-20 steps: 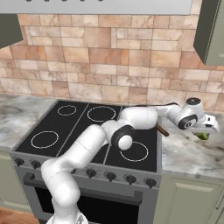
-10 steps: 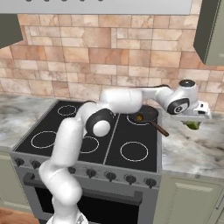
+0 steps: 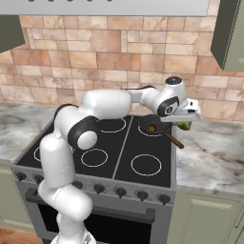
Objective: Put the sweet potato and lemon wedge in the pan. Then turn on the rear right burner and set the heat to medium.
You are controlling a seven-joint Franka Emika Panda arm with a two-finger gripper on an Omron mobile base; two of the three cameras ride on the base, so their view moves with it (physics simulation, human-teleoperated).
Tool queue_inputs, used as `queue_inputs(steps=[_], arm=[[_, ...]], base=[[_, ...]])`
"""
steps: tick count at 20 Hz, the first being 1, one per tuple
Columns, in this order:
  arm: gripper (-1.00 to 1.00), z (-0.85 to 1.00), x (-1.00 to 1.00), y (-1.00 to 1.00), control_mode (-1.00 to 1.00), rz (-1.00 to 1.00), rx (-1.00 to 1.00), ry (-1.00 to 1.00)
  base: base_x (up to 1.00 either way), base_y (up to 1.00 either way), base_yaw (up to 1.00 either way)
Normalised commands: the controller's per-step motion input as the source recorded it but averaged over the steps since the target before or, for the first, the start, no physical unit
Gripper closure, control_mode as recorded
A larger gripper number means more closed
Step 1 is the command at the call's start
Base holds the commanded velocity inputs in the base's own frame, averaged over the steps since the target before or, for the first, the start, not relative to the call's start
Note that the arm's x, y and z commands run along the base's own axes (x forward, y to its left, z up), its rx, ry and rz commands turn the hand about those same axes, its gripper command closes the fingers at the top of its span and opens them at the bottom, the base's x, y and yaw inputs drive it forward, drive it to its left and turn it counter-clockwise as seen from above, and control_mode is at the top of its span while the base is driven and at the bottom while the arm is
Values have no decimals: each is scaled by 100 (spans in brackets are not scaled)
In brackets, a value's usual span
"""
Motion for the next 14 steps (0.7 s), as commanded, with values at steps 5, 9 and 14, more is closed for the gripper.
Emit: queue_inputs(steps=[5,9,14], arm=[[100,0,61,87,-100,7,0,0],[100,0,69,72,-100,2,0,0],[100,-1,53,37,-100,0,5,0]], base=[[0,0,0],[0,0,0],[0,0,0]])
